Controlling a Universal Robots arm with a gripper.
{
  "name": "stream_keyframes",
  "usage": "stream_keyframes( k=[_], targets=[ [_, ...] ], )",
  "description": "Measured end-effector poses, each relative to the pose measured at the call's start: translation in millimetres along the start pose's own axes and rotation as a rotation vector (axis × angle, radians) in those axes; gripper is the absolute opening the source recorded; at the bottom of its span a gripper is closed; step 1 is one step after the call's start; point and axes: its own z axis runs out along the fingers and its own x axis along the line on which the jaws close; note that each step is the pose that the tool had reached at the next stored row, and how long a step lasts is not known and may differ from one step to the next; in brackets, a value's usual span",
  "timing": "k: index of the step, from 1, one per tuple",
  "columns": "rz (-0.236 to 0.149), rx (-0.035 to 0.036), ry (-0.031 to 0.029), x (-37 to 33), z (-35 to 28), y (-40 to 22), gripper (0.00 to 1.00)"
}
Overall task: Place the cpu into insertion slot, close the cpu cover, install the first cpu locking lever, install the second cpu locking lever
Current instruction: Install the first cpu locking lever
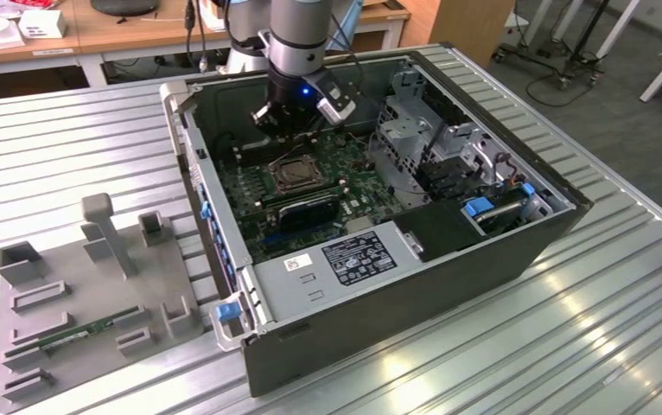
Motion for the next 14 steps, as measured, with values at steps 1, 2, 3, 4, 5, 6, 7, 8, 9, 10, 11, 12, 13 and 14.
stream_keyframes(
  k=[1,2,3,4,5,6,7,8,9,10,11,12,13,14],
  targets=[
    [0.000,0.0000,-0.0001,0.0,0.1,0.0,0.11],
    [0.000,0.0000,-0.0001,-0.1,0.2,0.0,0.11],
    [0.000,-0.0001,-0.0002,-0.1,0.3,0.0,0.11],
    [0.000,-0.0001,-0.0002,-0.2,0.3,0.0,0.11],
    [0.000,-0.0001,-0.0001,-0.1,0.3,0.0,0.11],
    [0.000,-0.0002,-0.0002,-0.3,0.5,-0.1,0.11],
    [0.000,-0.0004,-0.0003,-0.4,0.8,-0.1,0.11],
    [0.000,-0.0003,-0.0003,-0.6,1.2,-0.2,0.11],
    [0.000,-0.0002,-0.0002,-0.7,1.5,-0.2,0.11],
    [0.000,-0.0002,-0.0001,-0.9,1.9,-0.3,0.11],
    [0.000,-0.0002,-0.0002,-1.2,2.3,-0.4,0.11],
    [0.000,-0.0001,-0.0001,-1.4,2.7,-0.5,0.11],
    [0.000,-0.0001,-0.0001,-1.7,3.1,-0.6,0.11],
    [0.000,-0.0002,-0.0002,-2.1,3.6,-0.7,0.11]
  ],
)
